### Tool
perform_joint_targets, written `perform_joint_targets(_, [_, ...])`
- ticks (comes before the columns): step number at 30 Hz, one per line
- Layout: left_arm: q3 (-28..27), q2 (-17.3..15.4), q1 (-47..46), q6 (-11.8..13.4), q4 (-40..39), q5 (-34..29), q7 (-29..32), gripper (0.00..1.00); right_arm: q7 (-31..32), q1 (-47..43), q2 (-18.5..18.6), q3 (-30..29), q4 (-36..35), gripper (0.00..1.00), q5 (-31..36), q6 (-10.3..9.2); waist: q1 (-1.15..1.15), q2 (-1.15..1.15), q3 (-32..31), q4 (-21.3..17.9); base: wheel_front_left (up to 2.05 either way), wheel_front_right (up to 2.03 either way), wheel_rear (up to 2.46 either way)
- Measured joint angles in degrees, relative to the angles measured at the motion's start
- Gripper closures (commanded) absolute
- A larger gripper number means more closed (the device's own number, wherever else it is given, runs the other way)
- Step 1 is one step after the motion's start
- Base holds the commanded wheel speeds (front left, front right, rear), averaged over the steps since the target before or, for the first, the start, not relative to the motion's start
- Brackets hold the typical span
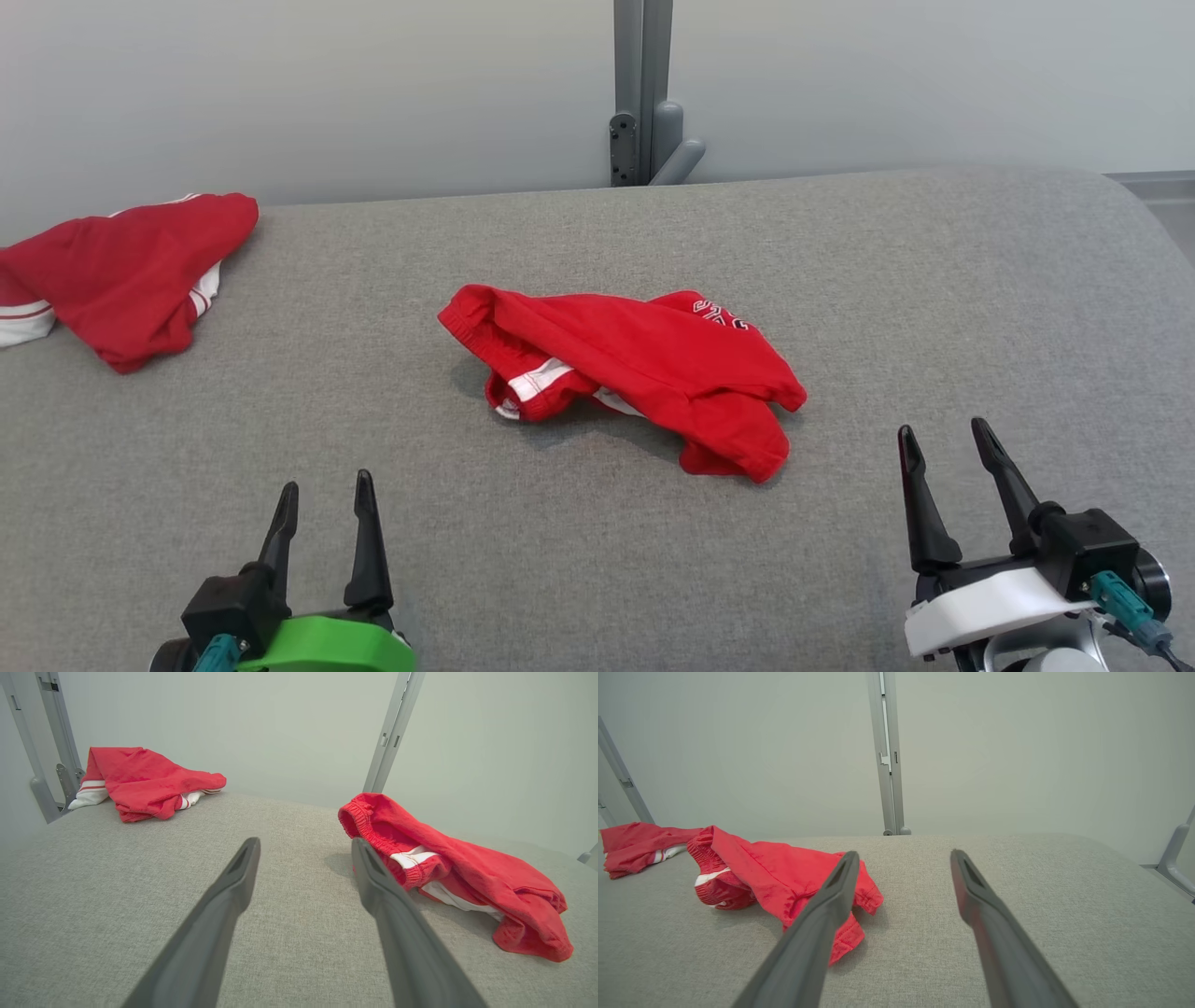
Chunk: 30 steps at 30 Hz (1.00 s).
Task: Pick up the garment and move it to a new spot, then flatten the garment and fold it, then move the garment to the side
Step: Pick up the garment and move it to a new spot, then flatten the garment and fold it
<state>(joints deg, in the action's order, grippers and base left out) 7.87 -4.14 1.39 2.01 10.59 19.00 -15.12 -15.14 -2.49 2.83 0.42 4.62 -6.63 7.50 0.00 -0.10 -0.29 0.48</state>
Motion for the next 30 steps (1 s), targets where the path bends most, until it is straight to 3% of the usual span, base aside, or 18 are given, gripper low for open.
perform_joint_targets(18, [-2.6, 1.2, 0.7, -2.0, 0.8, -1.7, 0.0, 0.0, 0.0, 0.2, 0.0, 0.8, 0.8, 0.0, -0.8, 0.0, 0.0, 0.0, 0.1, -0.2, 0.0, 0.0, 0.0])
perform_joint_targets(30, [-1.1, 1.2, 0.6, -1.6, 0.5, -0.9, 0.0, 0.0, 0.0, 0.4, 0.0, 3.1, 2.4, 0.0, -0.2, 0.0, 0.0, 0.0, 0.9, 1.6, 0.0, 0.0, 0.0])
